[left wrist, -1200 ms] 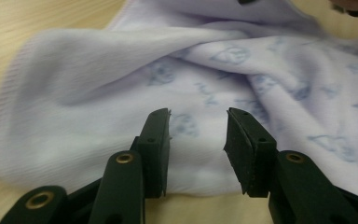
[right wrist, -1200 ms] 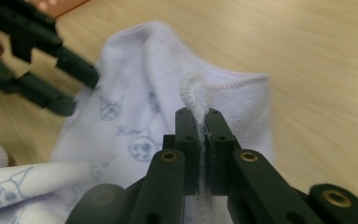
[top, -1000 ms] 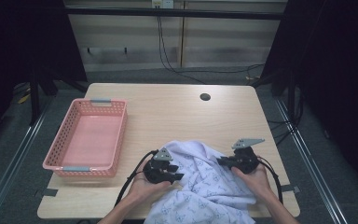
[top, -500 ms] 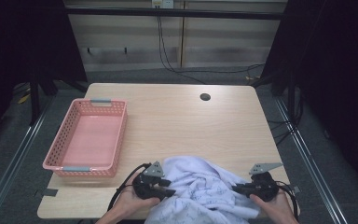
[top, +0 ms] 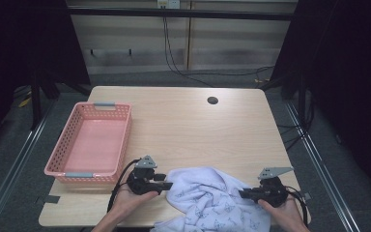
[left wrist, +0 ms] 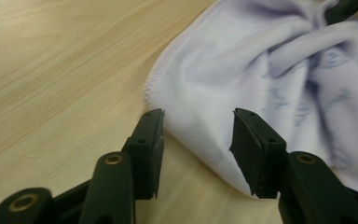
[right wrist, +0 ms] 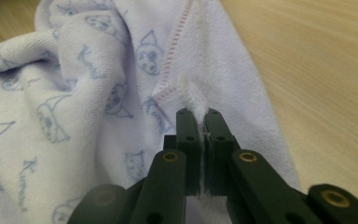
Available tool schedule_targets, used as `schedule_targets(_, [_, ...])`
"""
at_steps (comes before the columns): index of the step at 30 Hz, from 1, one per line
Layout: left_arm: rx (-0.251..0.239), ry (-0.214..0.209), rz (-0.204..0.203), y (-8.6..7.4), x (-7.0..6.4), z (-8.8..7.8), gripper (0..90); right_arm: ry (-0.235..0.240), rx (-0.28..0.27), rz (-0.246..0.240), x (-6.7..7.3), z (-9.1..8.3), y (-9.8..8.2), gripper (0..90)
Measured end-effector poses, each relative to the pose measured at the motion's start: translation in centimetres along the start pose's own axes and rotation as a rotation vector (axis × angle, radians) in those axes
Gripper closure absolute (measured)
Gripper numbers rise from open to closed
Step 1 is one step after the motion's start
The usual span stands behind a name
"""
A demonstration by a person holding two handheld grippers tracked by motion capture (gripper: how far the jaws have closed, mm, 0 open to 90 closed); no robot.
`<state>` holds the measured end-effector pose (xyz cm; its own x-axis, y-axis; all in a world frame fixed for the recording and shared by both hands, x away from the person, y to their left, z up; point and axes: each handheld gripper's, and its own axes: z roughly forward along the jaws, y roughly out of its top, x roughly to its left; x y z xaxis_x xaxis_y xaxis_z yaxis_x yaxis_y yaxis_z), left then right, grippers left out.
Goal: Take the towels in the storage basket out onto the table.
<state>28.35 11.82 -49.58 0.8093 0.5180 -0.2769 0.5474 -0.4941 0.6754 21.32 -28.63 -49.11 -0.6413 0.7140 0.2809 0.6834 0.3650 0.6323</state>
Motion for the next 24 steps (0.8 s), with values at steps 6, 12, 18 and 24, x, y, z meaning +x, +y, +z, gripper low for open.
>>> schedule_targets(6, [0.007, 0.020, -0.007, 0.2, -0.8, 0.6, 52.5, 0.002, -0.007, -0.008, -0.1, 0.0, 0.0, 87.1])
schedule_targets(12, [0.006, -0.025, 0.028, 0.3, -0.5, 1.0, 82.9, 0.021, -0.030, -0.011, 0.0, 0.0, 0.5, 87.2])
schedule_targets(18, [-0.037, -0.041, 0.001, 0.8, -0.5, -0.6, 87.8, 0.034, -0.128, 0.001, -0.3, -1.4, 1.6, 87.2])
schedule_targets(24, [-0.180, -0.018, 0.016, 2.2, -0.4, -5.0, 87.8, 0.037, -0.284, -0.032, 0.2, -4.2, 4.4, 87.3])
